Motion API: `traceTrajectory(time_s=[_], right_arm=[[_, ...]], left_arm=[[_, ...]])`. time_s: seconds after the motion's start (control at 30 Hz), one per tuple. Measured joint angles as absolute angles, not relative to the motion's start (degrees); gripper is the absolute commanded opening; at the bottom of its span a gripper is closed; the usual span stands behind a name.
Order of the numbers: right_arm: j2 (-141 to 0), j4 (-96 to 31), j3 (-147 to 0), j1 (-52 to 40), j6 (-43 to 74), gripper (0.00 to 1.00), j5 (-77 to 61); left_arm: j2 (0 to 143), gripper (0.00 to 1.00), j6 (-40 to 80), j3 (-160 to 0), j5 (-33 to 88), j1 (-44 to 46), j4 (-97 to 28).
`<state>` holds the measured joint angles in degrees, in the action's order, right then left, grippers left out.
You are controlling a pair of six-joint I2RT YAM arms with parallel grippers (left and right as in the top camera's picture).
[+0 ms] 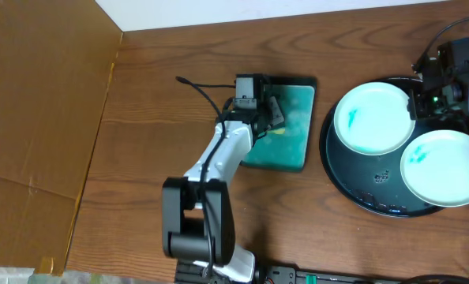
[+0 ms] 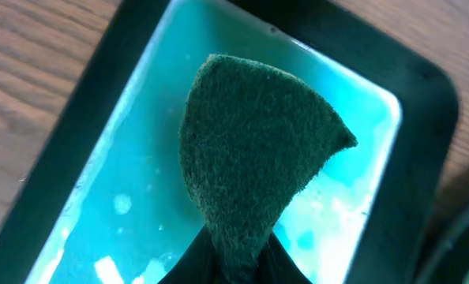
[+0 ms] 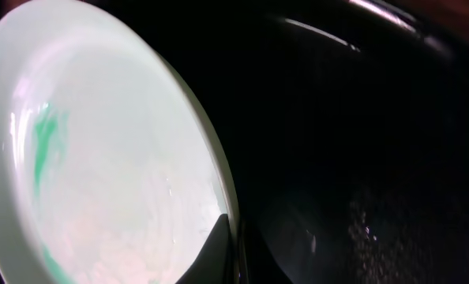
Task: Clean dirty plates on tray and stack at the side
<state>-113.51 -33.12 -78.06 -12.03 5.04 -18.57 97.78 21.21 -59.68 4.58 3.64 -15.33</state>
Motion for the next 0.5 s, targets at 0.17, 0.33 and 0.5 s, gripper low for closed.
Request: traceTrajectory(time_s=[0.17,0.33,0.5], right_arm=[[-113.5,-35.5,-78.1,-12.0,5.0,0.01,-17.1],[-113.6,-37.1,-78.0,-12.0,5.0,0.01,-16.9],[-113.8,-36.8,-76.5,-12.2,5.0,0.01,-16.9]], left_arm=[[101.8,0.07,21.2,-59.7,4.6,3.7,-14.1],[103.7,0.07,21.2,-59.7,4.6,3.6,-13.4],[104.8,0.07,21.2,-59.7,4.6,3.6,-12.5]])
